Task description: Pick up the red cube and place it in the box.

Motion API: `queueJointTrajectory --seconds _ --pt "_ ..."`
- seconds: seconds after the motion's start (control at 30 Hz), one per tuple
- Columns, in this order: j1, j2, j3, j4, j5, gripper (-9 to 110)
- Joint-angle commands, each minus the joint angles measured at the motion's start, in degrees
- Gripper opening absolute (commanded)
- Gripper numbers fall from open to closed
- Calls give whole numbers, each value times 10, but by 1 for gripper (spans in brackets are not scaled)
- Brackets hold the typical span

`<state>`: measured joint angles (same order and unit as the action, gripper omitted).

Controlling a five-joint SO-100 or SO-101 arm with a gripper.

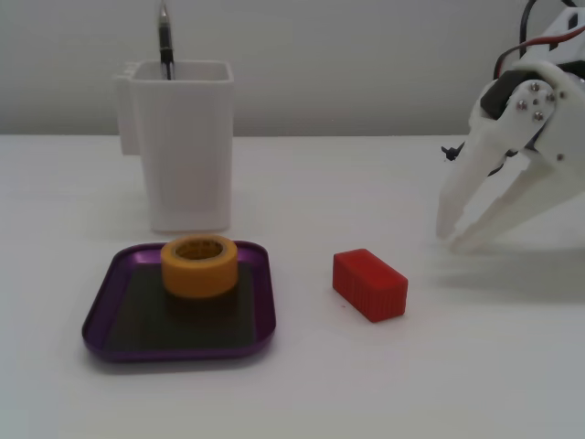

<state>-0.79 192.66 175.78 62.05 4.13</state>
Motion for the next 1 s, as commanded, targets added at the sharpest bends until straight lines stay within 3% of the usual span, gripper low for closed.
queueJointTrajectory --seconds 0.0,0.53,0.83,0.97 --pt "-4 45 6 -9 -2 0" --pt "4 40 -6 -6 -3 0" --pt "60 11 -201 -36 -10 0" --pt "72 -126 -280 -33 -90 0"
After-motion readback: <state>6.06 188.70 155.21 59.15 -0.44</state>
